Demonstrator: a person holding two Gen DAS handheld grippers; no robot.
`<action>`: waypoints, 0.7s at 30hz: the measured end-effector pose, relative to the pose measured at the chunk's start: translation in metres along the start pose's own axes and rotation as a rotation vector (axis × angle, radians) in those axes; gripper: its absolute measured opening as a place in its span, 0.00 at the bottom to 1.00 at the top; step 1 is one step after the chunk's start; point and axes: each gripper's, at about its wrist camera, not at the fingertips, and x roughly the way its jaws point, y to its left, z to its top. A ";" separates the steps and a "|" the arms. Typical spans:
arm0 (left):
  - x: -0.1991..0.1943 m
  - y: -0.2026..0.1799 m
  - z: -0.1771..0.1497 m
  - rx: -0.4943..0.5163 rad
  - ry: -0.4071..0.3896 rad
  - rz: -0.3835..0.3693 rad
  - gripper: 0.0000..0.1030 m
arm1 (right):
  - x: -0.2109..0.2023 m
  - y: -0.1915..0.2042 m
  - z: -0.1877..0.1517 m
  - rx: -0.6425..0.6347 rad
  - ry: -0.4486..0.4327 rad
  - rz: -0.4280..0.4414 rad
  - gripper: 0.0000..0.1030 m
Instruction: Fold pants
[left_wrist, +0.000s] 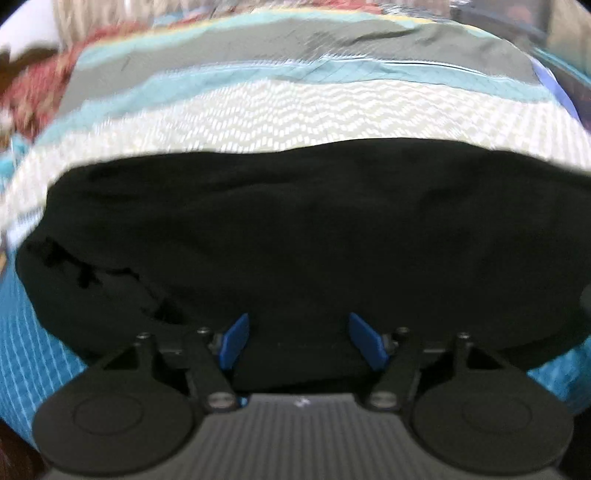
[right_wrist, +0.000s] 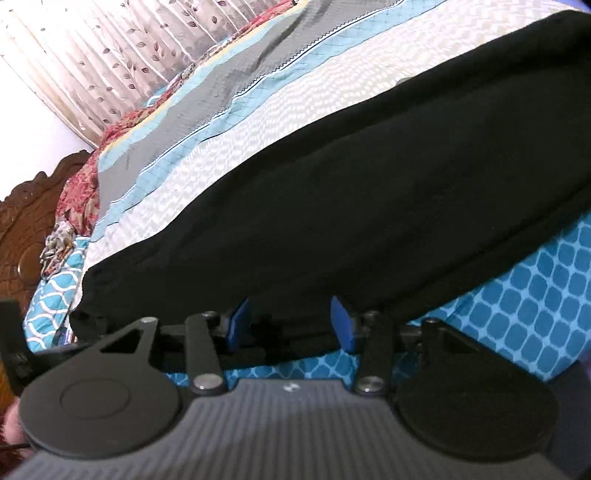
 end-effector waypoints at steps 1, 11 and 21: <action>-0.001 -0.002 -0.001 0.011 -0.006 0.009 0.62 | 0.001 0.000 -0.001 -0.006 -0.001 0.004 0.50; -0.002 -0.004 0.002 -0.021 0.006 0.024 0.62 | 0.000 -0.011 0.000 0.018 -0.003 0.070 0.50; -0.003 0.009 -0.003 -0.022 -0.024 -0.027 0.62 | -0.005 0.001 0.001 -0.031 -0.008 0.017 0.50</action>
